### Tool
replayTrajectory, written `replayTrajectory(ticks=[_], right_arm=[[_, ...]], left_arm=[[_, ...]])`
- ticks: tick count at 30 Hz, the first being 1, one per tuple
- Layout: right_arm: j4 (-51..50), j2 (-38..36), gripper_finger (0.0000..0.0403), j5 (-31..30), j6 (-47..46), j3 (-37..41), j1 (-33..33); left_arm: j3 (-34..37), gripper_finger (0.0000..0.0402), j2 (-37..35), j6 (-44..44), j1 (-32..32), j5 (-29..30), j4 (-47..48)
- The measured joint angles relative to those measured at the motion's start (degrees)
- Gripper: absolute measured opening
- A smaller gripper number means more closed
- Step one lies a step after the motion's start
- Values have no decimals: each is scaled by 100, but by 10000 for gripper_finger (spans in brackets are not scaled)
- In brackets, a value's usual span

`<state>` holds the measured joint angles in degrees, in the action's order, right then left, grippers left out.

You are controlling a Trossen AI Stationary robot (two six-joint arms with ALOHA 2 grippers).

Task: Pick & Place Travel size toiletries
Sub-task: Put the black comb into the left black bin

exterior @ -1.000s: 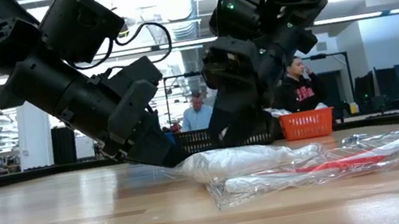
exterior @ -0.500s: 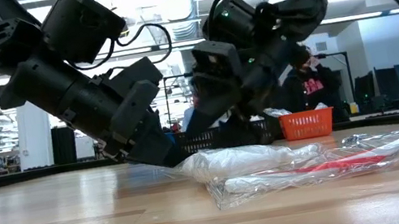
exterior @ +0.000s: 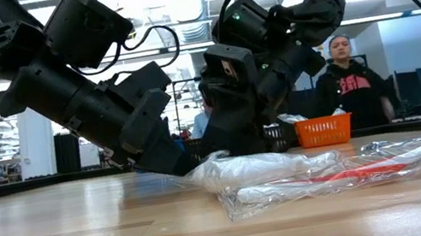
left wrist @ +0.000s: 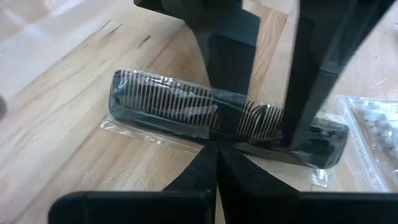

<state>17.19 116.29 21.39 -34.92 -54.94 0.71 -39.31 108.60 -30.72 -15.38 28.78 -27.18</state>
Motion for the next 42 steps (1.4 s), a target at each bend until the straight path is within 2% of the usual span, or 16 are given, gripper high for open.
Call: replayTrajectory(ticks=[6, 8, 12, 19, 22, 24, 33, 42], right_arm=[[-57, -3, 32, 45, 289, 13, -15], [-54, -9, 12, 87, 358, 15, -11], [-158, -120, 16, 101, 453, 13, 38], [-612, -730, 4, -5, 717, 50, 173], [-795, -1063, 3, -133, 873, 31, 241], [-1026, -1247, 3, -264, 979, 39, 277], [-1417, -1896, 1, -778, 1516, 31, 291], [-1446, -2295, 1, -827, 1847, 26, 317]], left_arm=[[7, 1, -1, -1, -35, -13, -24], [9, 1, -18, -15, -106, 6, -19], [11, 1, -249, -98, -323, 305, 5], [0, 1, -945, 381, -952, 1856, -30], [0, 1, -1082, 530, -1207, 2584, 8], [0, 1, -1091, 596, -1301, 2857, 31], [0, 1, -1093, 627, -1316, 2950, 42], [0, 1, -1095, 640, -1316, 2952, 42]])
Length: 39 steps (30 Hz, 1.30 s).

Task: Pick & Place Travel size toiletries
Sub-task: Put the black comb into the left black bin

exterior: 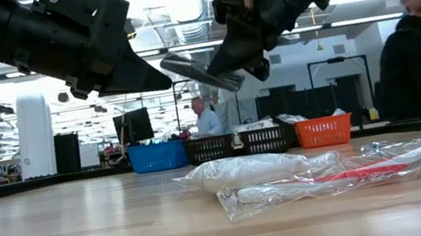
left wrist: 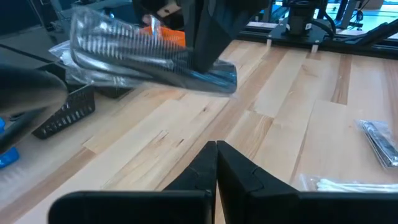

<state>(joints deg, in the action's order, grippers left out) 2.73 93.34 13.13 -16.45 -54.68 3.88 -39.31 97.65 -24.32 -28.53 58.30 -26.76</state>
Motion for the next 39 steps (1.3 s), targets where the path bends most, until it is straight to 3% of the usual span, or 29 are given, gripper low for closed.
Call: replayTrajectory(ticks=[13, 26, 34, 39], right_arm=[[162, -43, 0, -2, 148, -2, -110], [2132, -1107, 0, 59, 169, 1194, -466], [3500, -1593, 0, 95, 464, 1857, -698], [4249, -1663, 0, 741, 326, 2016, -721]], left_arm=[[0, 1, 0, 9, 0, 1, 37], [0, 1, -4, -148, 58, -35, -256], [0, 1, -4, 252, 387, -1238, -1543], [0, 1, -4, 791, 557, -2133, -2665]])
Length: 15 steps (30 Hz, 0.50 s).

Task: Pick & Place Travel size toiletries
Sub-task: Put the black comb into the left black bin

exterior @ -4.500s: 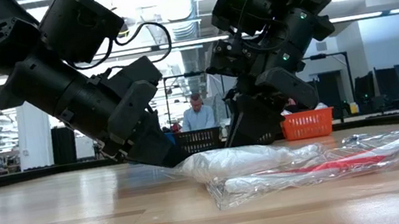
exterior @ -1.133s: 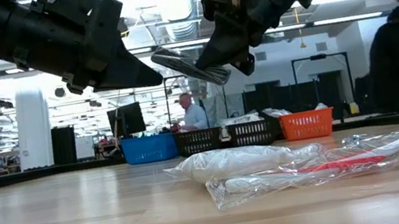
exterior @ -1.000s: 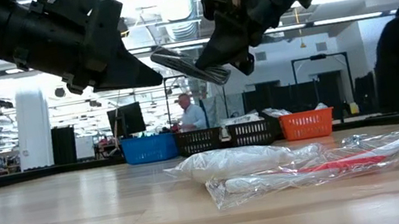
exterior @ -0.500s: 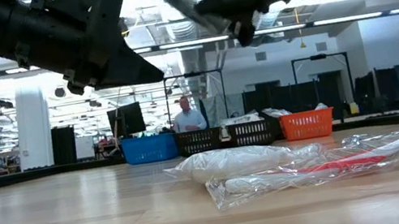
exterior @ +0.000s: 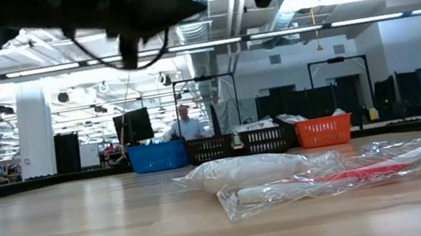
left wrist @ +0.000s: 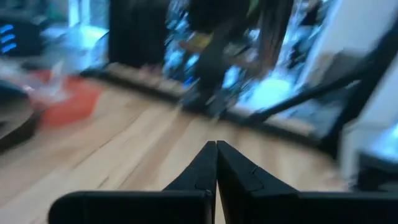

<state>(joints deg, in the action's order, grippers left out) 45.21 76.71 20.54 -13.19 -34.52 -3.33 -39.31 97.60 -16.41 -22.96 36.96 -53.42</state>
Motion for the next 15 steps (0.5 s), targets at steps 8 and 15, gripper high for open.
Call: replayTrajectory(ticks=[8, 15], right_arm=[[162, 4, 0, 452, -78, 6, -39], [90, 4, 0, 599, -55, 6, -39]], left_arm=[[-4, 8, -2, 659, 321, -1172, -1732], [-50, 66, -2, 506, 403, -1128, -1779]])
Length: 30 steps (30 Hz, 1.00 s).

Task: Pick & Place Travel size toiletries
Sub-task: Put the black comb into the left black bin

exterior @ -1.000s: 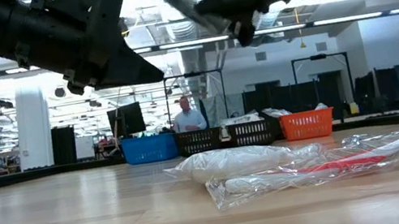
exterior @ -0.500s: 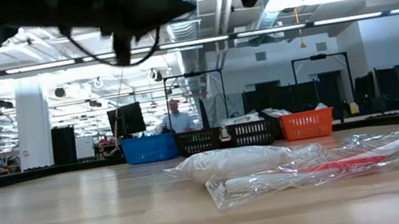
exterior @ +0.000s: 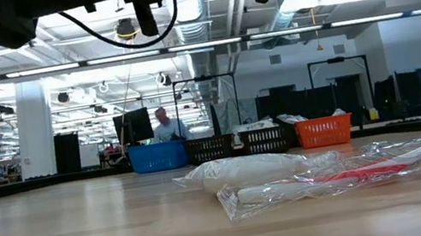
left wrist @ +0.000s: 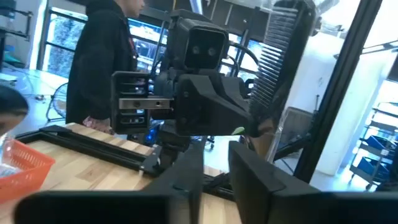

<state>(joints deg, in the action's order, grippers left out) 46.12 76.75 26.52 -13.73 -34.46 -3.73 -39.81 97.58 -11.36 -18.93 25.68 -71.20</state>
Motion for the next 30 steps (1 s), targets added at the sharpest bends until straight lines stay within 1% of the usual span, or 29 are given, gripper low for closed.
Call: replayTrajectory(ticks=[6, 11, 16, 21, 30], right_arm=[[-82, 2, 0, 59, -71, -1, 0], [-106, 2, 0, 57, -86, -2, 0], [-110, 4, 1, 57, -88, -2, 0], [-156, 4, 4, 52, -87, -2, 2], [-160, 4, 3, -120, -86, -2, 45]], left_arm=[[0, 121, 0, -4, -151, 106, 2], [0, 145, 0, 15, -221, 126, 1], [0, 155, 0, 13, -221, 126, 0], [0, 156, 0, 15, -221, 126, -18], [0, 157, -31, 389, -193, 235, -479]])
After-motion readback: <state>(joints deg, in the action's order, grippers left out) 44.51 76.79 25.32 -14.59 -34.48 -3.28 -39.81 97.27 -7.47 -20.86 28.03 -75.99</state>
